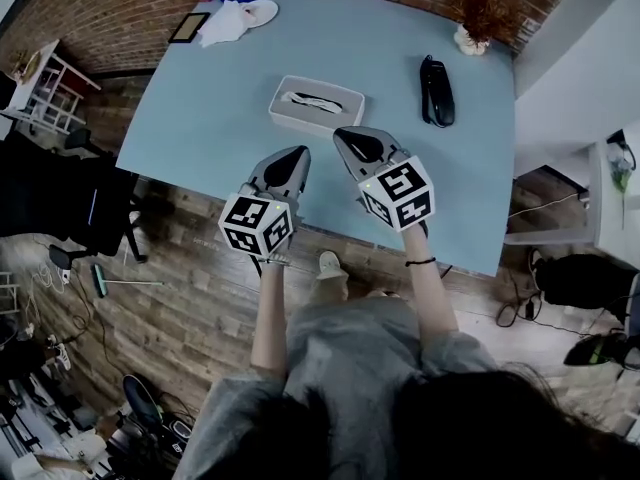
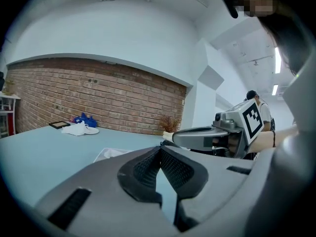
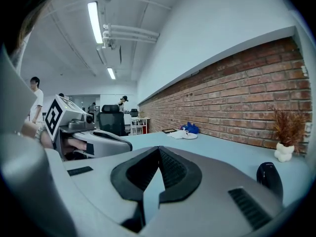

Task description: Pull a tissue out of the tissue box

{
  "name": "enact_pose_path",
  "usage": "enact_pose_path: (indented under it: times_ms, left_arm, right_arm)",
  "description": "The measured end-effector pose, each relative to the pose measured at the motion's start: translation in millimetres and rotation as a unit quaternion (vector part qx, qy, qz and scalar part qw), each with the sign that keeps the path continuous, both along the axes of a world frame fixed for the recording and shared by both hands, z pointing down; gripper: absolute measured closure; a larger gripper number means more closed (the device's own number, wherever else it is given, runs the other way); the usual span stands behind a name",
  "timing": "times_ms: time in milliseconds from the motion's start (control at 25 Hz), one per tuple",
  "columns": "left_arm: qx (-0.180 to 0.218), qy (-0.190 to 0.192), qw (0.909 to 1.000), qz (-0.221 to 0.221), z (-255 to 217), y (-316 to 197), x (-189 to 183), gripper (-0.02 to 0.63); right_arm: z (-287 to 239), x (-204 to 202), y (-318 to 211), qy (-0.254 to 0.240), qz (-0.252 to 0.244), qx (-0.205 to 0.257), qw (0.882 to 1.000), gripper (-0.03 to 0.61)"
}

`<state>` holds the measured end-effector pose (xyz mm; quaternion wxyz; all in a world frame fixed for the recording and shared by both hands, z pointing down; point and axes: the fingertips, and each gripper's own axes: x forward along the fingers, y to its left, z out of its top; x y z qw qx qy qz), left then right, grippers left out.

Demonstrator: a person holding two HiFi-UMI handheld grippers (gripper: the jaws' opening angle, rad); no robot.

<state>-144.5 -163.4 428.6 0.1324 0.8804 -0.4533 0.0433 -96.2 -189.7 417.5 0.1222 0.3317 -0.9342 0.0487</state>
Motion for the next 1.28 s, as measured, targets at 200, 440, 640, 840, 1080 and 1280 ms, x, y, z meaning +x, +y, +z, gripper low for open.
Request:
enact_pose_path:
  times_ms: [200, 440, 640, 840, 1080, 1280]
  left_arm:
    - [-0.006, -0.002, 0.9998, 0.019, 8.1, -13.4, -16.4, 0.611]
    - [-0.011, 0.003, 0.9998, 0.018, 12.2, -26.3, -24.4, 0.611]
    - [-0.02, 0.007, 0.9996, 0.017, 17.1, -41.7, -22.4, 0.611]
    - [-0.037, 0.007, 0.9992, 0.014, 28.6, -57.3, -25.0, 0.611]
    - [-0.057, 0.009, 0.9983, 0.008, 41.5, -74.8, -28.3, 0.611]
    - [-0.07, 0.007, 0.9975, 0.01, 53.4, -87.8, -28.9, 0.611]
  right_arm:
    - [6.8, -14.2, -13.6, 0.019, 0.017, -0.001, 1.0, 0.578]
    - [12.9, -19.1, -27.5, 0.044, 0.013, 0.003, 0.999, 0.577]
    - [24.5, -17.0, -51.6, 0.087, 0.007, 0.004, 0.996, 0.575]
    - [44.4, -22.4, -76.6, 0.134, -0.014, -0.008, 0.991, 0.52]
    - [68.6, -34.7, -97.6, 0.192, -0.058, -0.018, 0.98, 0.479]
    - [89.5, -43.5, -111.1, 0.251, -0.1, -0.016, 0.963, 0.465]
